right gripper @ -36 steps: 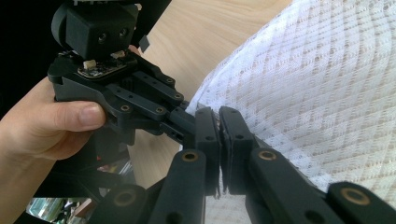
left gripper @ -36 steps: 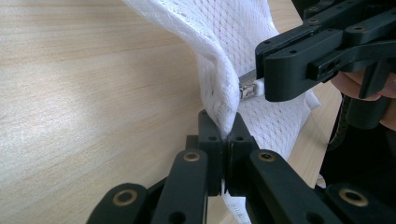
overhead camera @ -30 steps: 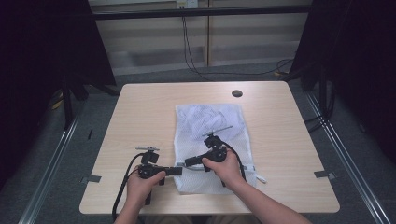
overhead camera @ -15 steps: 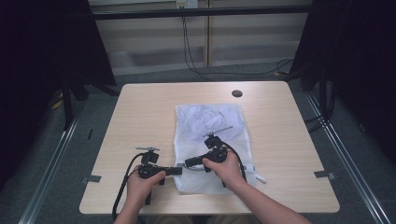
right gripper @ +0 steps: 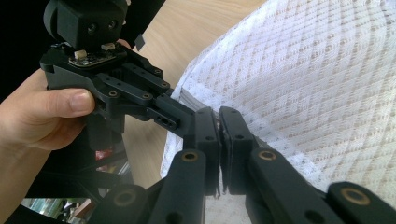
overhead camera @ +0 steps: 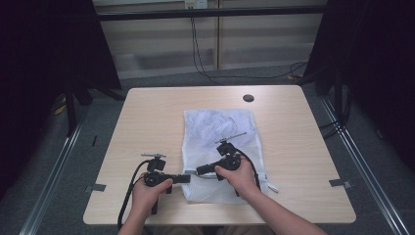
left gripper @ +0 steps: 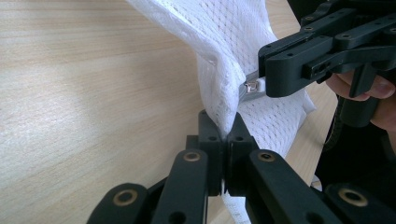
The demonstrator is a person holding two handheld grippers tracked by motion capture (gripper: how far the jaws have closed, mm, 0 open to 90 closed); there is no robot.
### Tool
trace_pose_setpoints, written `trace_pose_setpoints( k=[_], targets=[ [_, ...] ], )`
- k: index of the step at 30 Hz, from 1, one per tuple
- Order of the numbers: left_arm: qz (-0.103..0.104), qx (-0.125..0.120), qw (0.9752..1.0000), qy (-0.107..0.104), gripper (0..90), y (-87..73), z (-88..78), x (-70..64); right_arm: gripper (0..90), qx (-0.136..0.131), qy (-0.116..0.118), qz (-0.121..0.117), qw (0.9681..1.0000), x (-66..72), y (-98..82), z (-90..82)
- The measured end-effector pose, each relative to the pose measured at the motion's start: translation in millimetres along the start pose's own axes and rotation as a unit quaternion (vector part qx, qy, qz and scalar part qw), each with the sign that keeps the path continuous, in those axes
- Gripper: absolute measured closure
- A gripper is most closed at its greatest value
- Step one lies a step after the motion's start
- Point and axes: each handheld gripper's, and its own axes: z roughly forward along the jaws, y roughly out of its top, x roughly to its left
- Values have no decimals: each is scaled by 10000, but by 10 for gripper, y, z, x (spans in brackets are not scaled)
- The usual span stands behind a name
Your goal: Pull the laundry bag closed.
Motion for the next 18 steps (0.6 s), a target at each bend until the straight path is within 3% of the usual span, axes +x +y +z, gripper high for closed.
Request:
trace_pose_setpoints(
  k=[18],
  targets=[
    [-25,15,10000,-20,882,10,-37,11,870,24,-1,80,10000,-48,-5,-41]
  ],
)
